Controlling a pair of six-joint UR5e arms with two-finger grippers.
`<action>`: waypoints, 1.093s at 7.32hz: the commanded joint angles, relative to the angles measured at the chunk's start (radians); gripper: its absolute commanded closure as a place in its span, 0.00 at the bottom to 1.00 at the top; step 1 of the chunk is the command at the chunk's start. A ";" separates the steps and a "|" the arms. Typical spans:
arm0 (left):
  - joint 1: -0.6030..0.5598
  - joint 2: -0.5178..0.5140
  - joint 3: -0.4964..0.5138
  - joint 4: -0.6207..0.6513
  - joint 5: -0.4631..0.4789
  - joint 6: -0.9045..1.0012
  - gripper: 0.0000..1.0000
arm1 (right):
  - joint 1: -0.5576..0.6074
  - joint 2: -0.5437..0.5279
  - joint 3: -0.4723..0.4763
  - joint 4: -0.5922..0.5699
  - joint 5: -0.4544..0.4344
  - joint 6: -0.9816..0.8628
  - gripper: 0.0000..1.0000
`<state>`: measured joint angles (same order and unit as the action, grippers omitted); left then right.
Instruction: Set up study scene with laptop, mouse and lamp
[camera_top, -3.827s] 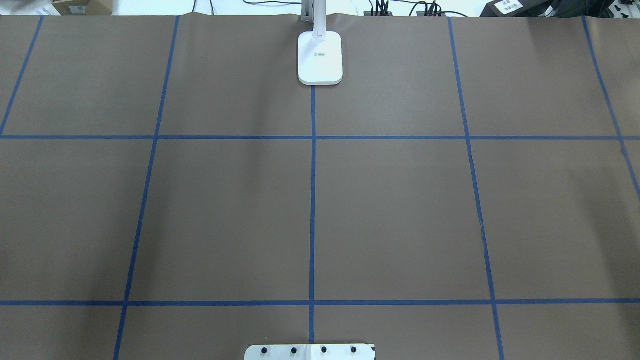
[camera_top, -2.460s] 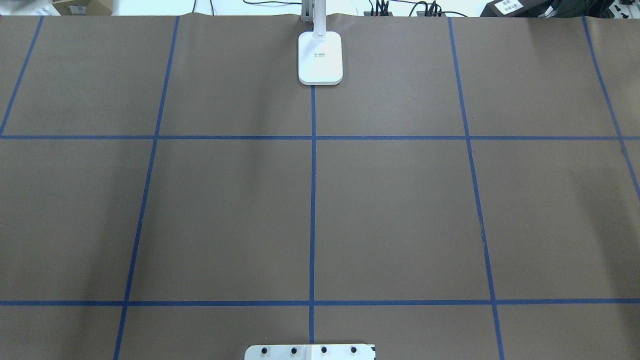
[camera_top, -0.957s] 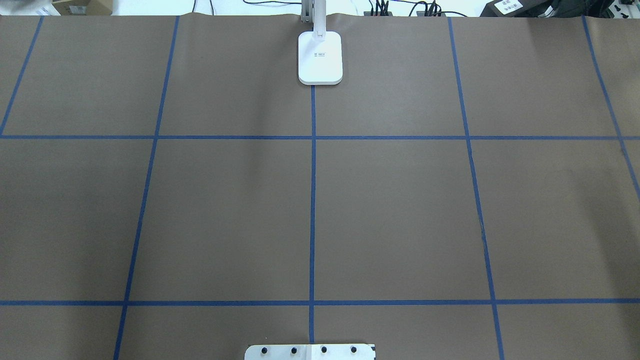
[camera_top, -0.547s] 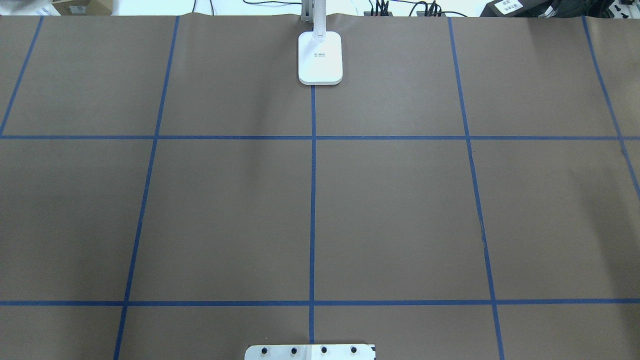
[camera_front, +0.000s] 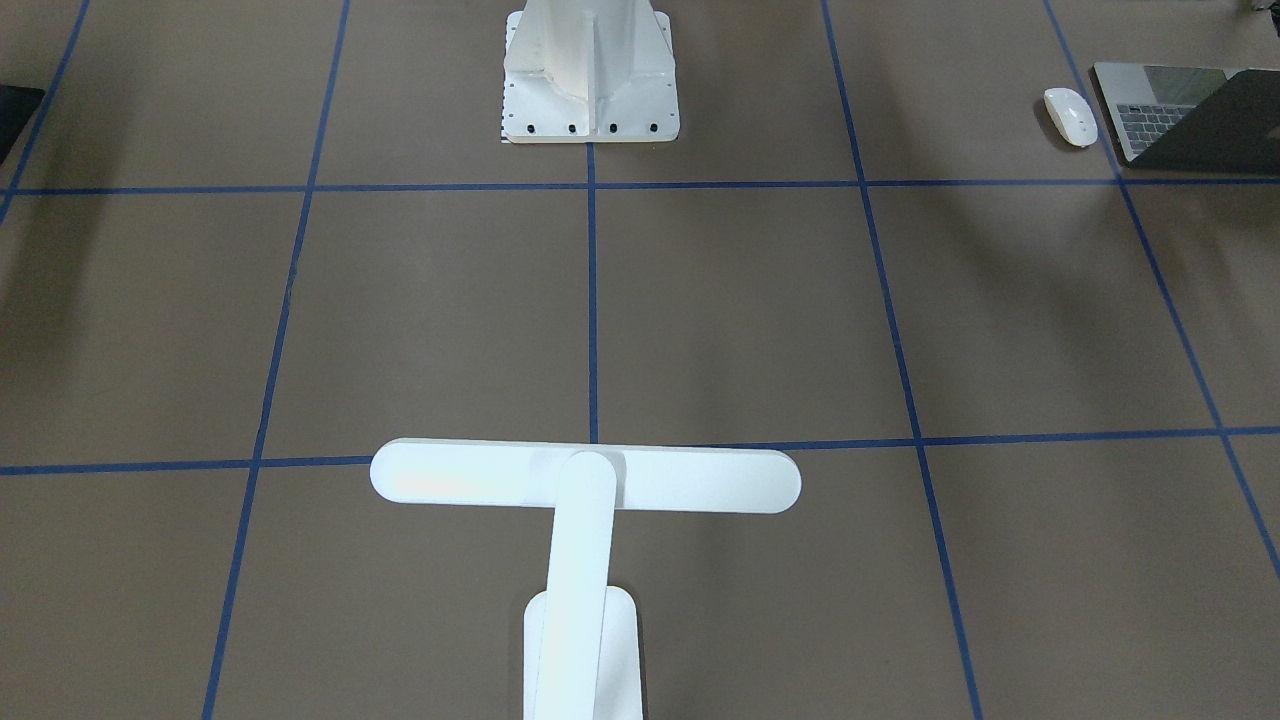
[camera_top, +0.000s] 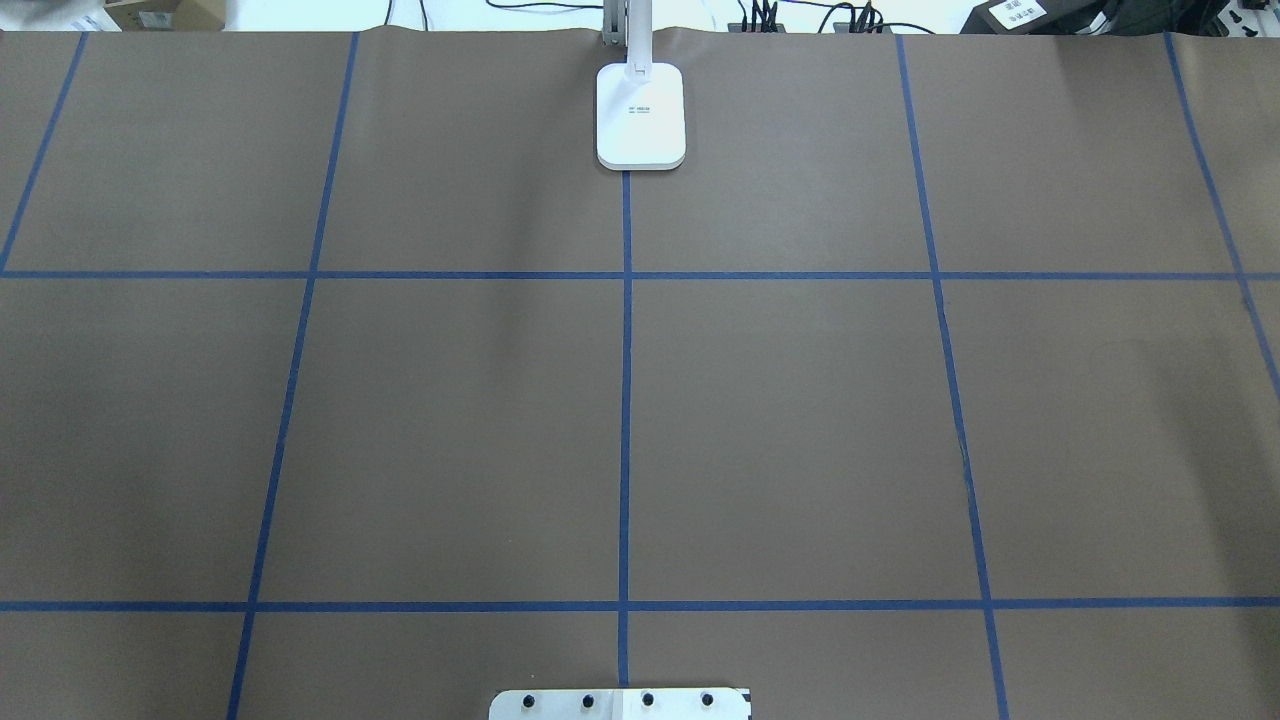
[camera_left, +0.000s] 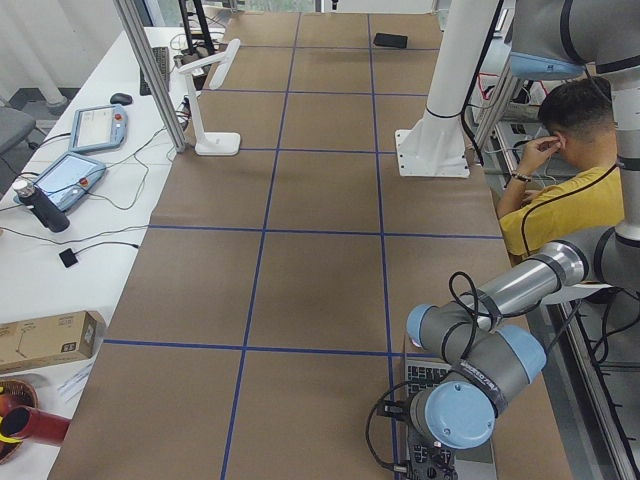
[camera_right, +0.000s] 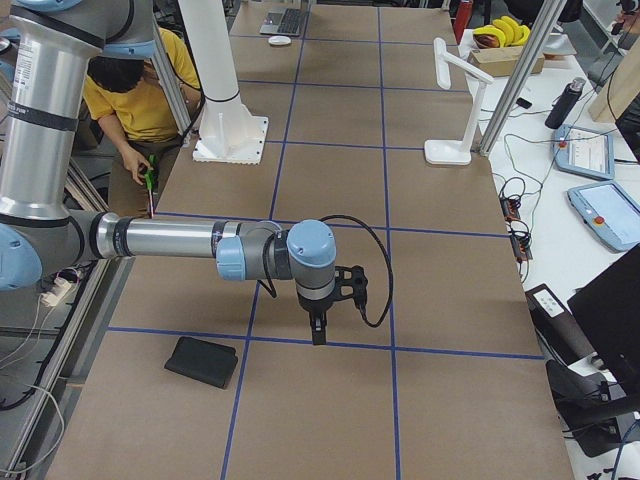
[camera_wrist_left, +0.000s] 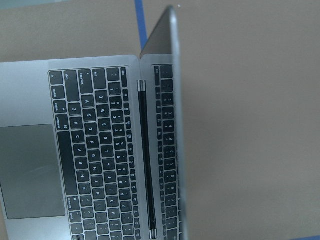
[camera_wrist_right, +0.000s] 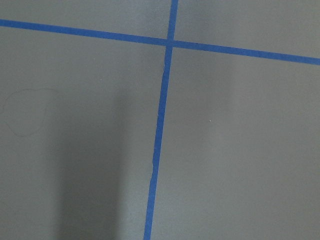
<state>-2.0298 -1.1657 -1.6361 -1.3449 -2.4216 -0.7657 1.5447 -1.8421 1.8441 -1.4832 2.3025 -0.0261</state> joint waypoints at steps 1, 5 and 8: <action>0.000 0.000 0.016 0.001 -0.004 -0.003 0.59 | 0.000 0.000 -0.002 0.000 0.000 0.000 0.00; 0.002 -0.044 0.007 0.006 -0.062 -0.029 1.00 | 0.000 0.001 0.000 0.000 0.000 0.002 0.00; 0.006 -0.113 -0.030 0.006 -0.128 -0.075 1.00 | 0.000 0.001 0.001 0.000 0.002 0.002 0.00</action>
<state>-2.0265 -1.2542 -1.6423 -1.3395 -2.5288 -0.8293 1.5447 -1.8408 1.8443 -1.4834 2.3028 -0.0245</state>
